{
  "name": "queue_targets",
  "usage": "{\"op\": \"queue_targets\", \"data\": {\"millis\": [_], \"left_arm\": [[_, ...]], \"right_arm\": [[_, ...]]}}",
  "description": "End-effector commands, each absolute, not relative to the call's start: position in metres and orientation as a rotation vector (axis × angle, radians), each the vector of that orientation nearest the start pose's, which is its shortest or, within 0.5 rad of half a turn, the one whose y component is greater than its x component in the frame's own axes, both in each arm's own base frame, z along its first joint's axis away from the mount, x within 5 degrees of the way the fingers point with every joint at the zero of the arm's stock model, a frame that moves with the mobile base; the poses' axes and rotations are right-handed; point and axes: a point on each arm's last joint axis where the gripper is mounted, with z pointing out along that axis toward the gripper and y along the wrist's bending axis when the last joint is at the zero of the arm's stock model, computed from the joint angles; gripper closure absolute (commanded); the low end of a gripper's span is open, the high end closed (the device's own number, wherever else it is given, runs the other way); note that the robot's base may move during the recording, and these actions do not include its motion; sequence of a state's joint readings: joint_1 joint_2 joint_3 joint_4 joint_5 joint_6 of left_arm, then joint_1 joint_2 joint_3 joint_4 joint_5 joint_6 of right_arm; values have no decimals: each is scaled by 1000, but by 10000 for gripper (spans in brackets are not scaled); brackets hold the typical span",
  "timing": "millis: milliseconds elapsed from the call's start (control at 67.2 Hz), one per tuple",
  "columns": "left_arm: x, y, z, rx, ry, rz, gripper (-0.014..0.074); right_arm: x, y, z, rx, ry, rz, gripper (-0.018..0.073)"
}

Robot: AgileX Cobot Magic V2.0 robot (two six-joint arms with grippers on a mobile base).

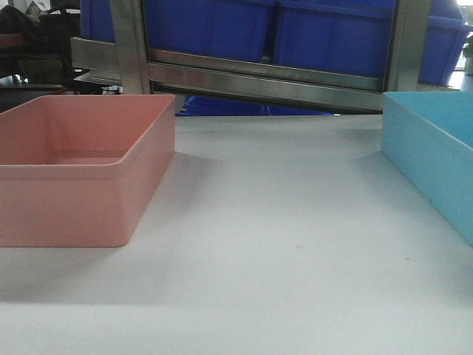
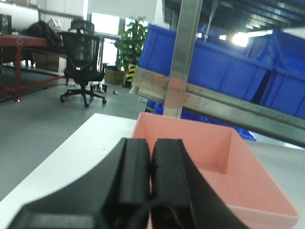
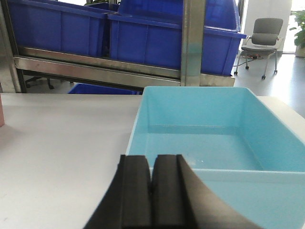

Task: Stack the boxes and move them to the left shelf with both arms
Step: 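Lower the left gripper onto the near wall of the pink bin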

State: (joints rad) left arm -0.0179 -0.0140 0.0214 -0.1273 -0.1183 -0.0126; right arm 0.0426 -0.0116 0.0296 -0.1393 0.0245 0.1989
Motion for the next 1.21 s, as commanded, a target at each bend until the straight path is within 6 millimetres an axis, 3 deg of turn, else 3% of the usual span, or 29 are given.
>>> {"op": "queue_targets", "data": {"millis": [0,149,253,432,565,759,863,1190], "left_arm": [[47,1,253,-97,1235,-125,599],[47,-2,306,-69,1353,-128,598],[60,-3,349,-71,1410,-146,596],[105,-7,399,-54,1683,-158,584],[146,-9,421,-37,1879,-155,457],[209,-8,425,-15,2098,-101,183],[250,-5,416,4,2192,-32,64],[357,16,372,-66,2452,17,41]], "right_arm": [[53,3,219,3,1397,85,503],[53,3,219,3,1397,85,503],[53,3,219,3,1397,85,503],[53,3,219,3,1397,85,503],[53,3,219,3,1397,85,503],[53,3,219,3,1397,85,503],[53,3,219,3,1397,85,503],[53,3,219,3,1396,85,503]]}}
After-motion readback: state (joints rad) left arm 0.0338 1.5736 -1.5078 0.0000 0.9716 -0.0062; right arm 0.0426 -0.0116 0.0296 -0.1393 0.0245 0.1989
